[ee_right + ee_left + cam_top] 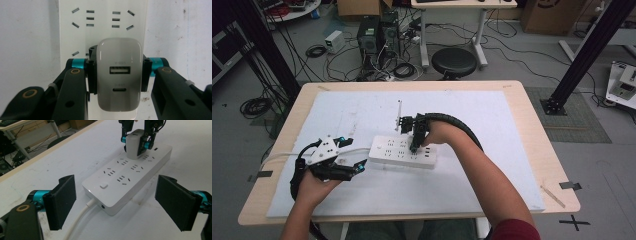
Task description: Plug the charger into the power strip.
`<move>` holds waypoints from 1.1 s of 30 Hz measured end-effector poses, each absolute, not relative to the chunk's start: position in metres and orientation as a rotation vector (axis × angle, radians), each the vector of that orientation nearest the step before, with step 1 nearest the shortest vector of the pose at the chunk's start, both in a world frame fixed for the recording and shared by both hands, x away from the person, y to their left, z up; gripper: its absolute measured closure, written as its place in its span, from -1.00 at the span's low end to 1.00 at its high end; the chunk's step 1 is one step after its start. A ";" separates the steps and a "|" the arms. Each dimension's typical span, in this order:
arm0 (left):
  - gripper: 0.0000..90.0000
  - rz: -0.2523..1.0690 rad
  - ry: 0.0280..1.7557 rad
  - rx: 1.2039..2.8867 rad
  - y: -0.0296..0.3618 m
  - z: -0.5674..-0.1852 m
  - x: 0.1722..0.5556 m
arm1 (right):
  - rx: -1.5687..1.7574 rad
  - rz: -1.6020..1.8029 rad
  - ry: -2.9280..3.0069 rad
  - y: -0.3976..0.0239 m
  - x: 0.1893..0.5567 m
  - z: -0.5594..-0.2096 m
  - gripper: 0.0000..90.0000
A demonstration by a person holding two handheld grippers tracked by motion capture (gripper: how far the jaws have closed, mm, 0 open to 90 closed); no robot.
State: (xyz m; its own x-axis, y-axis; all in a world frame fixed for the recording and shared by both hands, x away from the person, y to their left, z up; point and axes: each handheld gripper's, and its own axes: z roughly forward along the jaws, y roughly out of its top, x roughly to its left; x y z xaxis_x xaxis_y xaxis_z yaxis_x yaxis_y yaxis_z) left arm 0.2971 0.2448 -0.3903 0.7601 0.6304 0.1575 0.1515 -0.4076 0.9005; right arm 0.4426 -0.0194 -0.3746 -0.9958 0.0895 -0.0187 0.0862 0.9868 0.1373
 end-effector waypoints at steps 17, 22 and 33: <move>-0.62 0.604 0.569 1.964 0.243 -0.374 0.309 | 0.431 0.854 2.901 -0.091 0.418 -0.343 -0.38; -0.62 0.600 0.544 1.939 0.245 -0.370 0.311 | 0.574 1.096 2.774 -0.128 0.404 -0.338 -0.53; -0.62 0.580 0.564 1.914 0.261 -0.374 0.315 | 0.765 1.369 2.543 -0.188 0.374 -0.356 -0.59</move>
